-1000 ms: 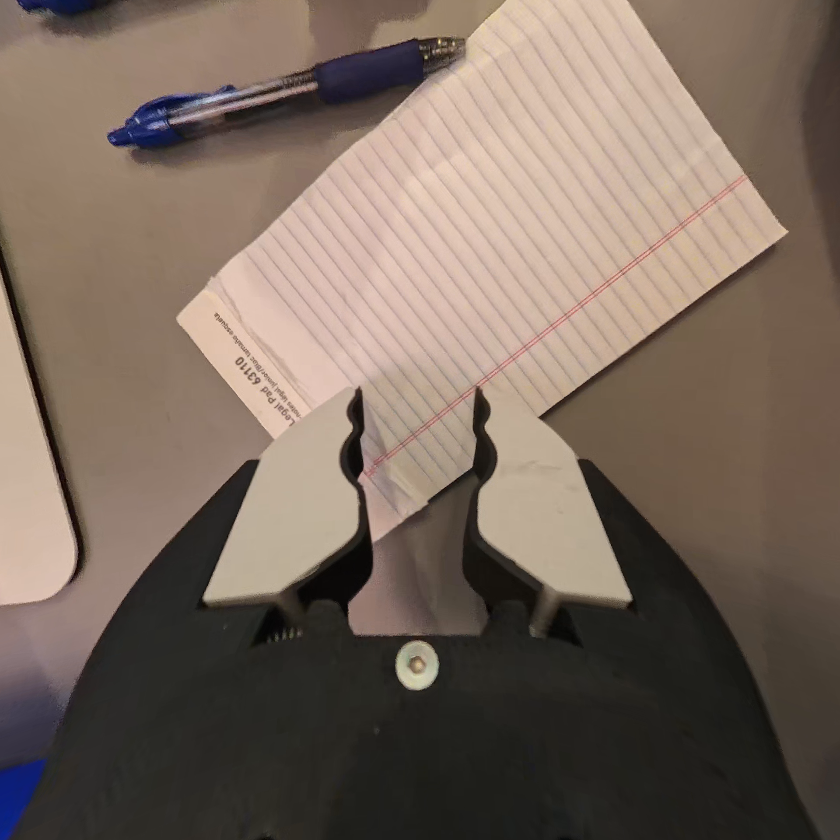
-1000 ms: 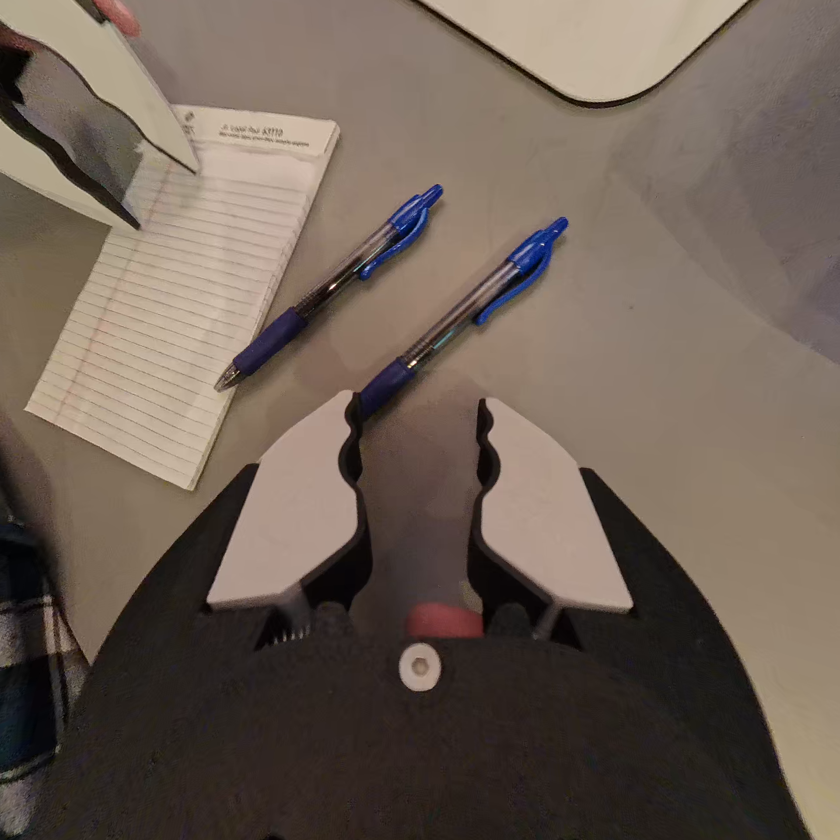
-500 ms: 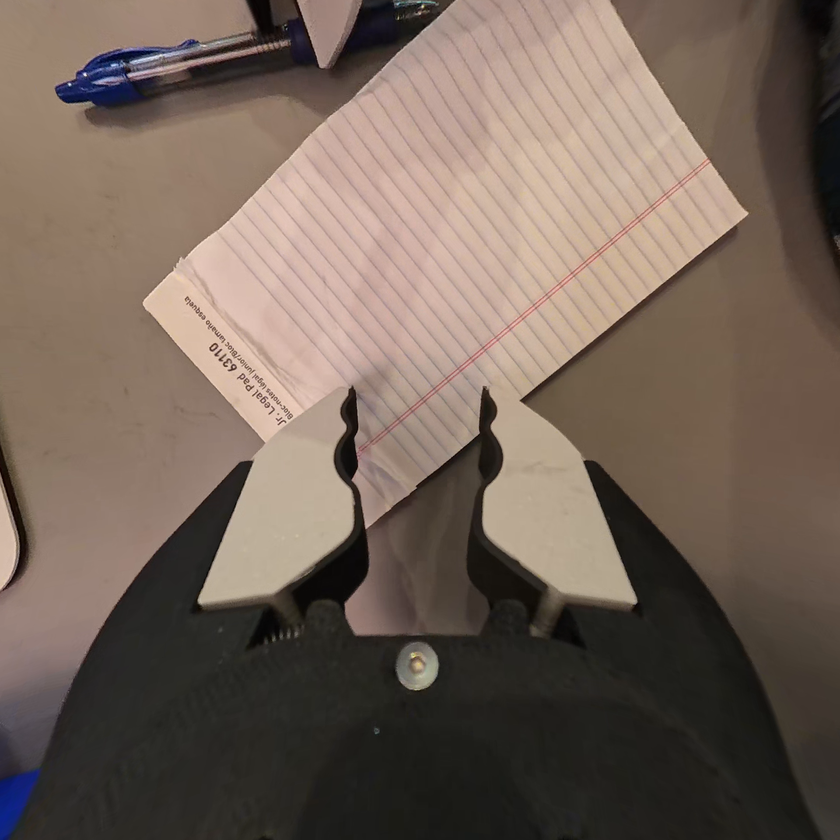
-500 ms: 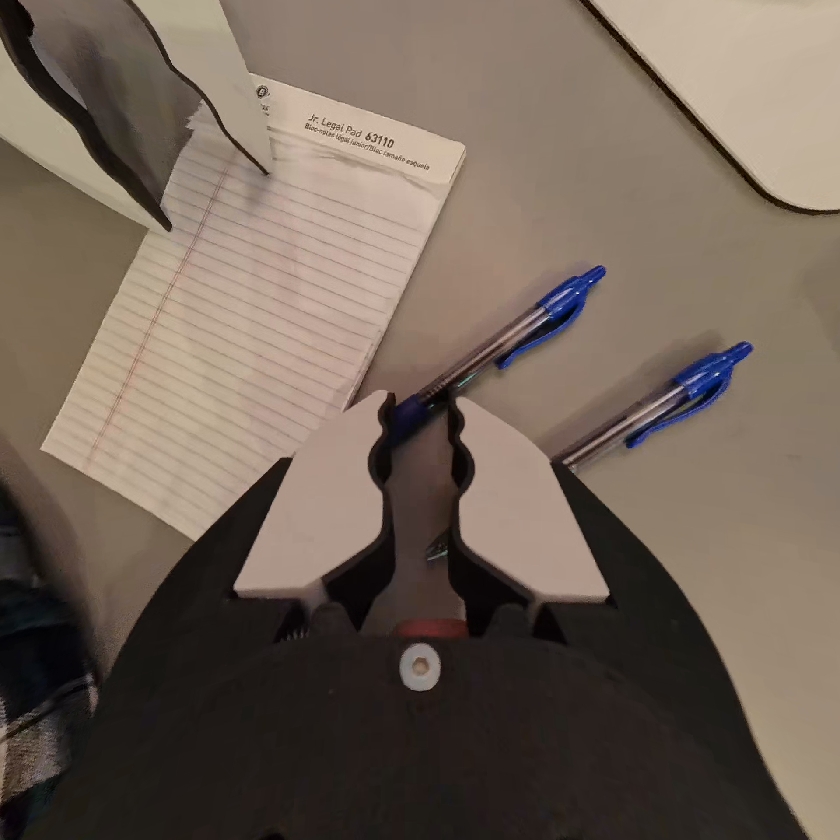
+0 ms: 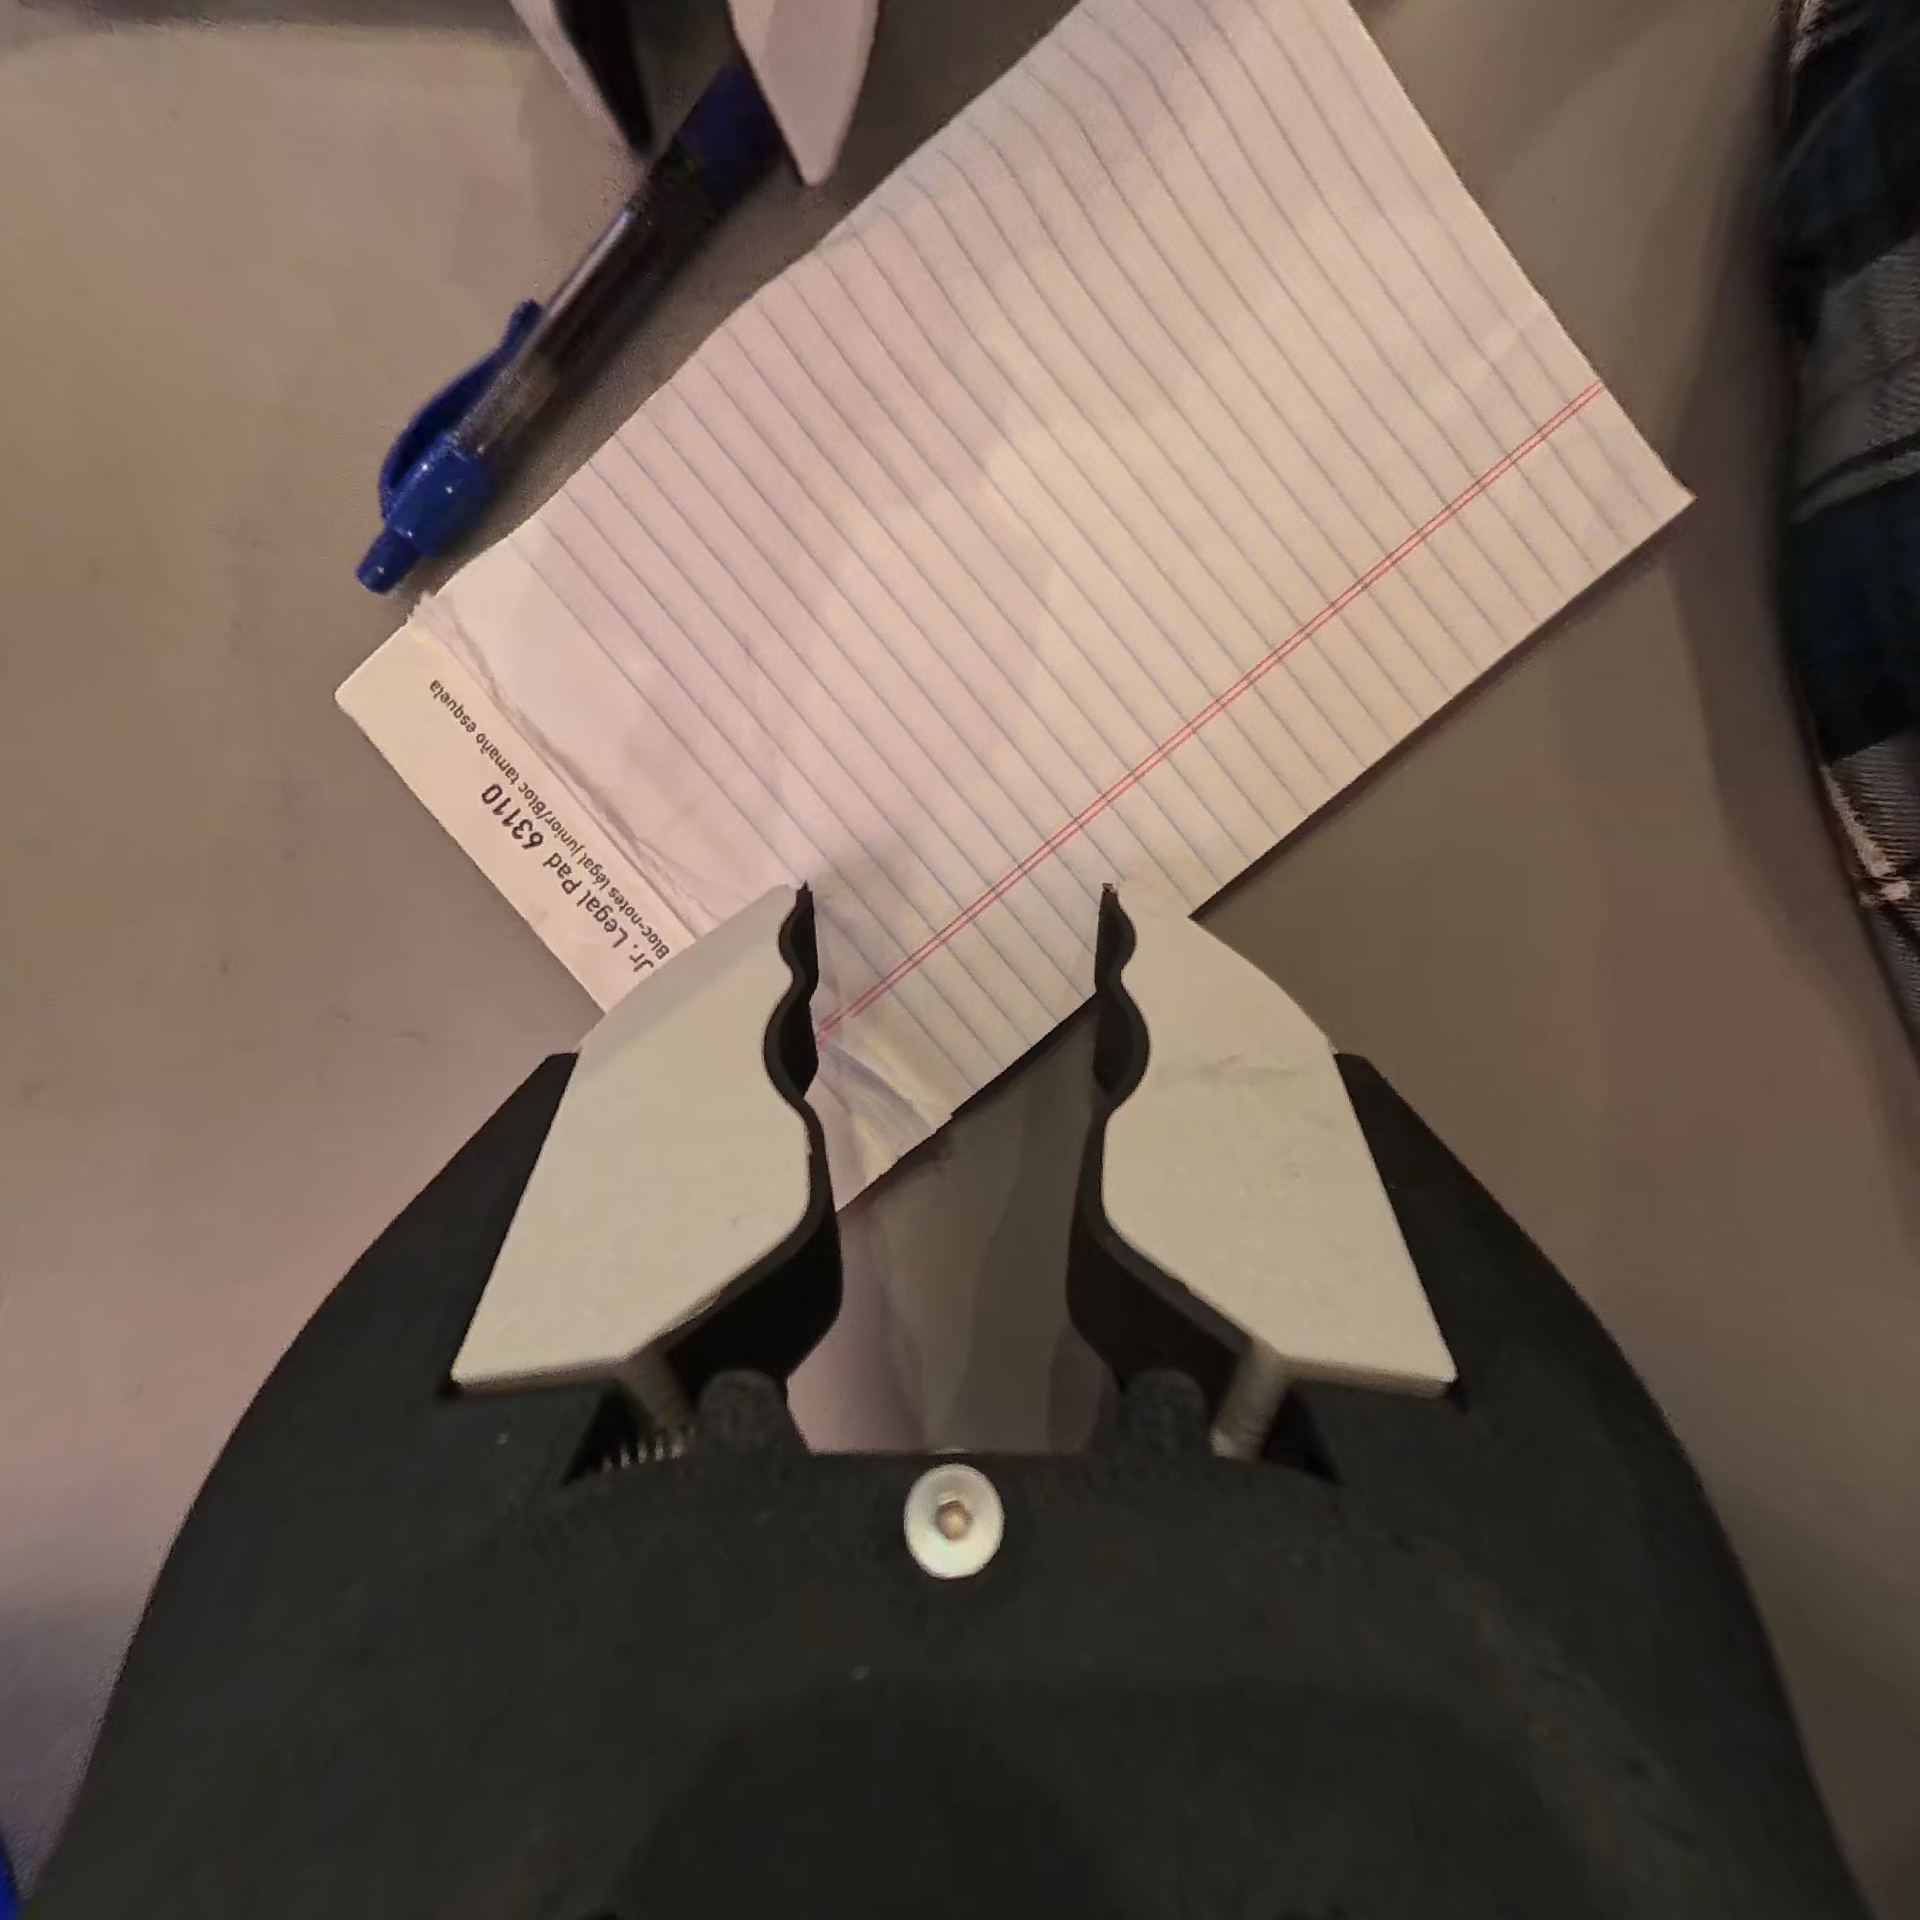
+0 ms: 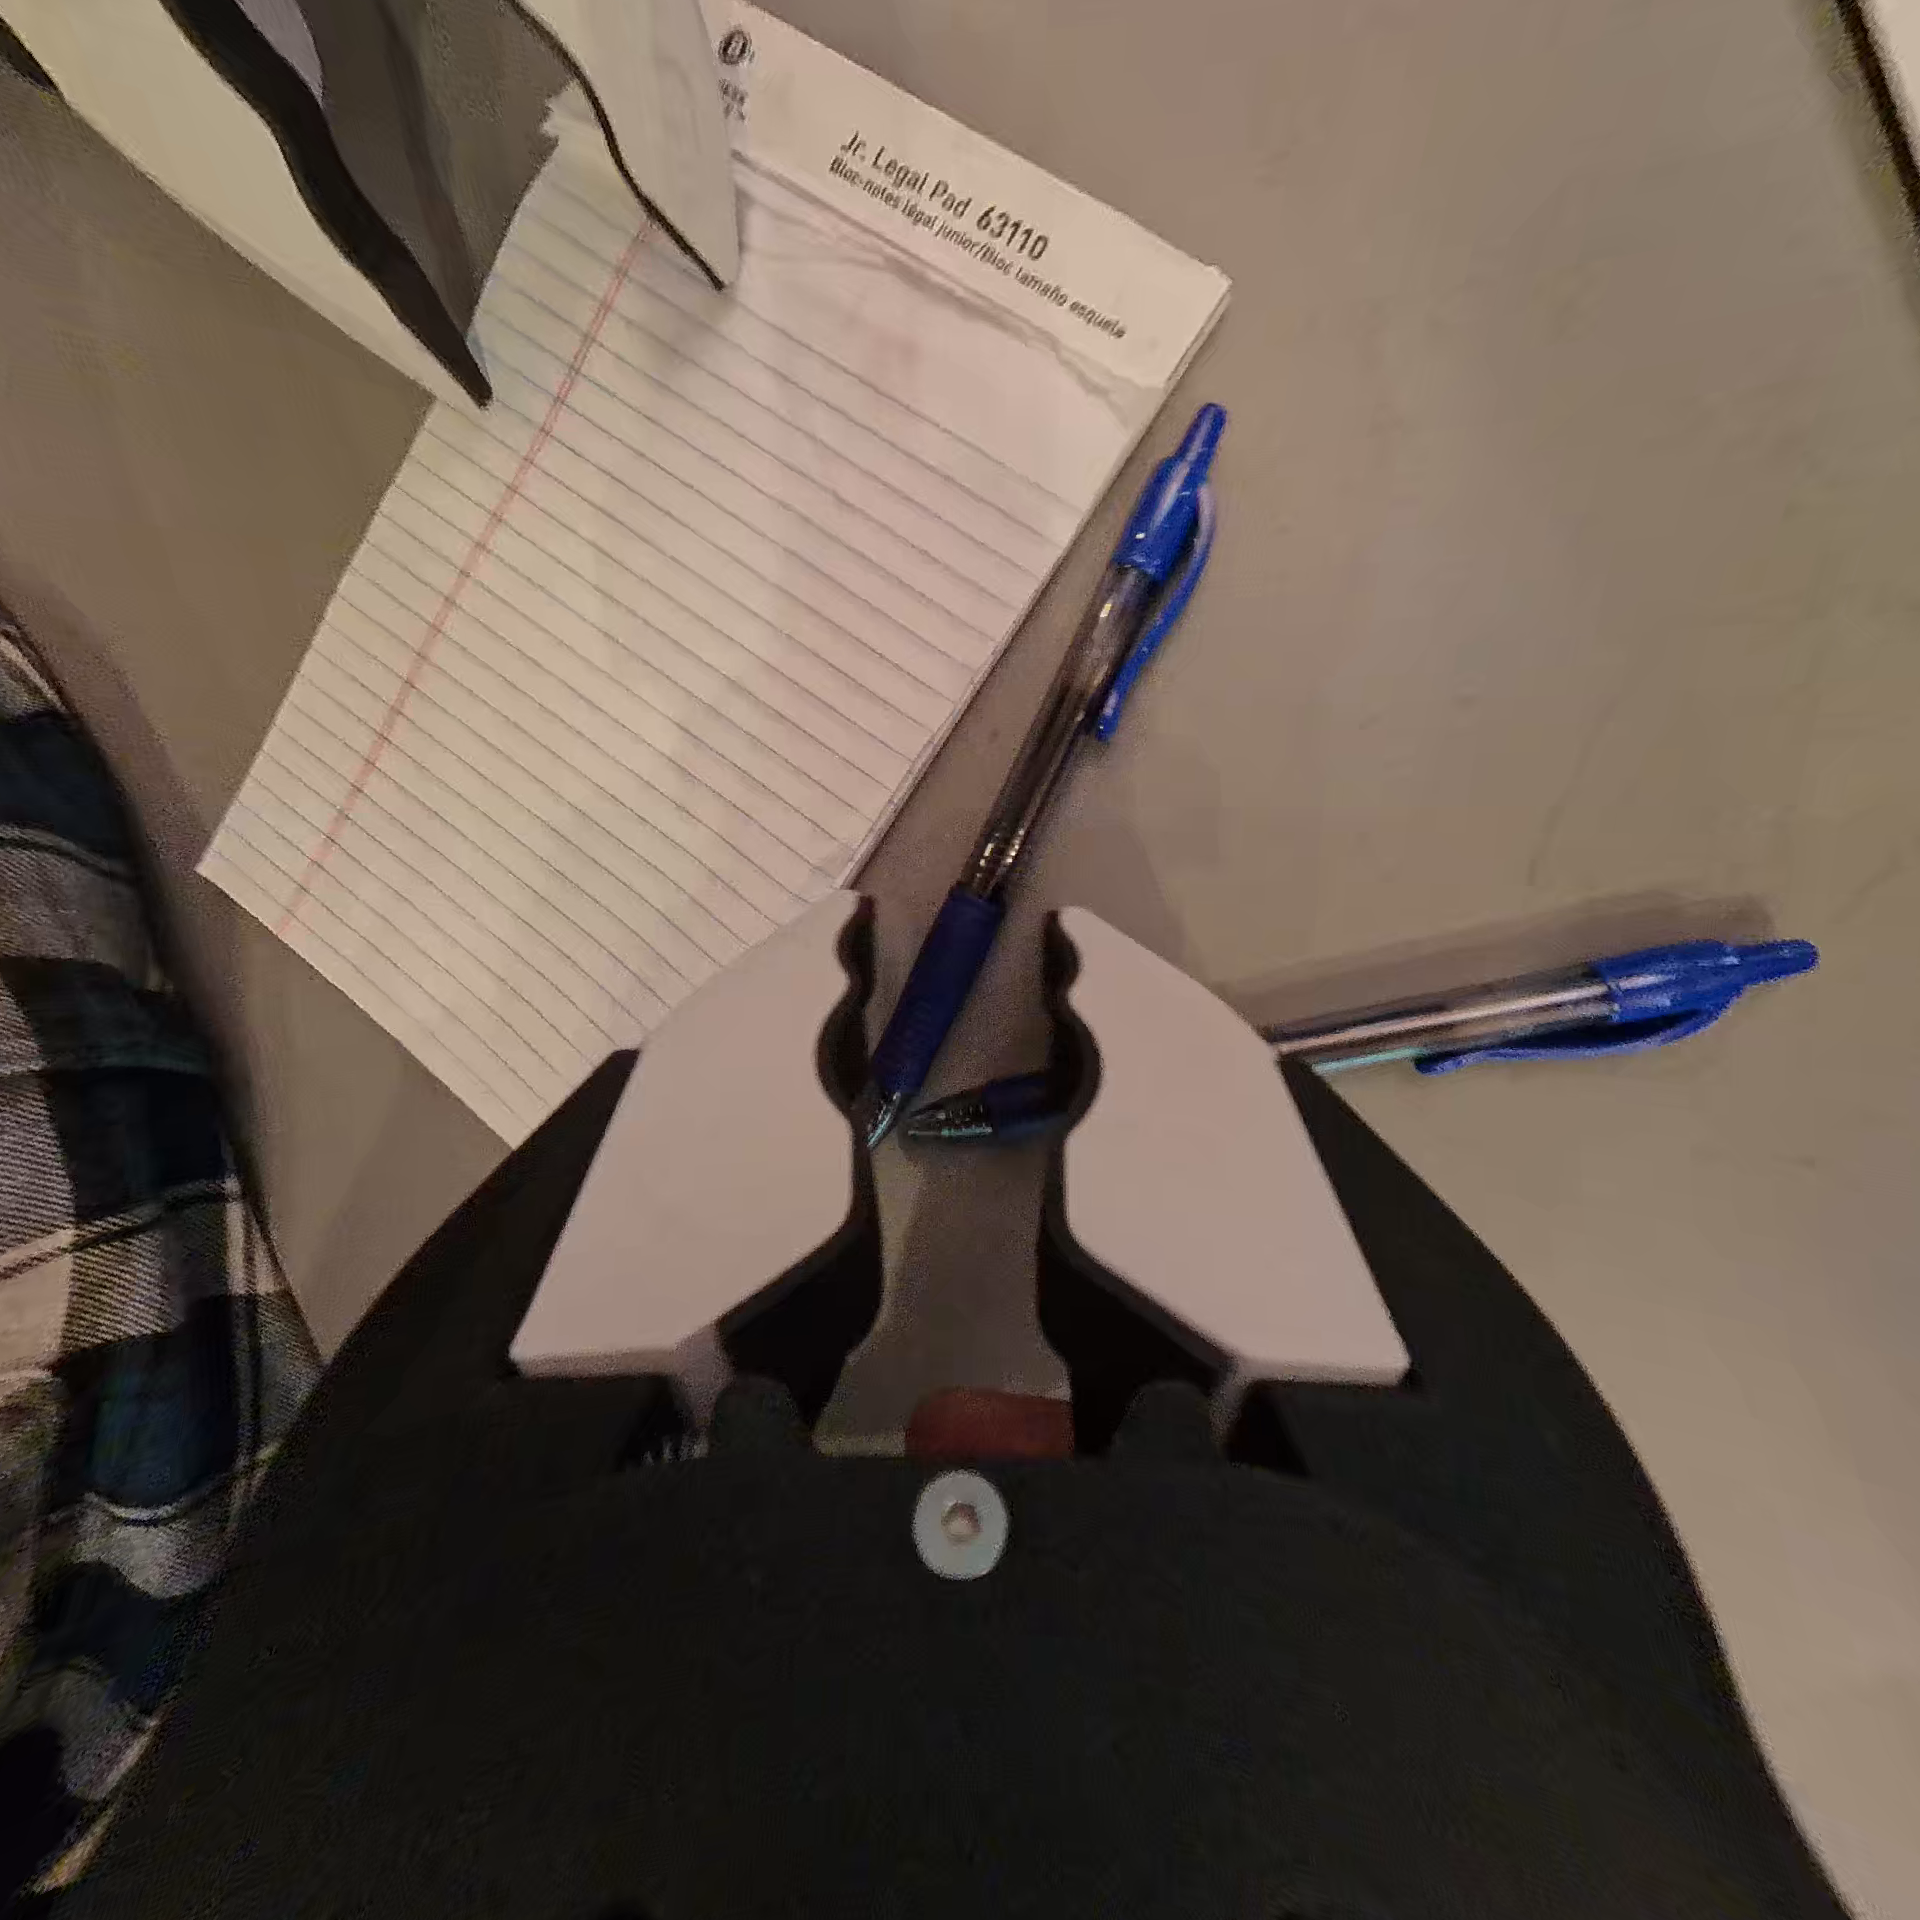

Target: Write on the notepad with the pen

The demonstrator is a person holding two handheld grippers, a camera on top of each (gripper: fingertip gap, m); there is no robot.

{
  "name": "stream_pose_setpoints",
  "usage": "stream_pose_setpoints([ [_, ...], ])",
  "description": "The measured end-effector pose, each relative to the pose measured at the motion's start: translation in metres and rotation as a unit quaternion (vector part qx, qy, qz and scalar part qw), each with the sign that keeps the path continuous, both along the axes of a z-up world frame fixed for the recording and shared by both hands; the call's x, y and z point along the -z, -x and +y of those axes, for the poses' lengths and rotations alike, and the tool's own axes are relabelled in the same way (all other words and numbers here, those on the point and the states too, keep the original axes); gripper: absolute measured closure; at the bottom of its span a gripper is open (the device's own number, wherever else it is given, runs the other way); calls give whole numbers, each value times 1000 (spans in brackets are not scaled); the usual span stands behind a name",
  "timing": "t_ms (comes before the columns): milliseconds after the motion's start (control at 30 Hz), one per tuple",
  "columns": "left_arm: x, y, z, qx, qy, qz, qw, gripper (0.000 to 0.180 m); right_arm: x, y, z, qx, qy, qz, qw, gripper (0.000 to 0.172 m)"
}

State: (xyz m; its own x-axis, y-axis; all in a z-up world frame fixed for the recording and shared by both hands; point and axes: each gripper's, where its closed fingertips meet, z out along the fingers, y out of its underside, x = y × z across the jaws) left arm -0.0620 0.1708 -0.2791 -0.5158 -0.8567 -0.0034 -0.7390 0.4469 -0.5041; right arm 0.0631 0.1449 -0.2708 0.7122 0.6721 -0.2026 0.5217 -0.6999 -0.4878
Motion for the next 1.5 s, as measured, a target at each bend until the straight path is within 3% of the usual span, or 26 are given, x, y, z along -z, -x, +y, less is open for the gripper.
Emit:
stream_pose_setpoints([
  [100, -3, -1, 5, -6, -10, -12, 1000, 125, -16, -11, 4, 46, -33, 21, 998, 137],
  [167, -8, 1, 6, -14, 8, -16, 1000, 125, -22, -34, 12, 120, -61, 8, 991, 141],
  [300, -13, 0, 12, -25, 5, -24, 999, 124, -5, -59, 15, 192, -57, -26, 979, 129],
  [400, -7, 1, 13, -26, 1, -14, 1000, 124, 3, -54, 19, 188, -52, -35, 980, 130],
  [467, -1, 1, 11, -26, 7, -5, 1000, 124, 5, -51, 19, 168, -45, -50, 983, 147],
  [567, 0, 0, 10, -27, 3, -9, 1000, 124, 5, -44, 16, 119, -38, -55, 991, 157],
  [767, 0, -5, 4, -61, 4, -19, 998, 124, 6, -46, 7, 17, -32, -65, 997, 160],
  [1033, -1, -14, -5, -124, 1, -41, 991, 123, 6, -45, 7, 1, -20, -43, 999, 160],
  [1100, -2, -13, -5, -117, -2, -47, 992, 116, 6, -46, 7, 4, -26, -37, 999, 161],
  [1167, -7, -12, -2, -122, 11, -50, 991, 103, 2, -45, 8, 12, -34, -11, 999, 161],
  [1300, -51, -27, 17, -157, 36, -142, 977, 105, -28, -33, 18, 41, -72, 111, 990, 161],
  [1500, -125, -78, 40, -182, 54, -317, 929, 98, -90, 2, 33, 63, -86, 375, 921, 161],
])
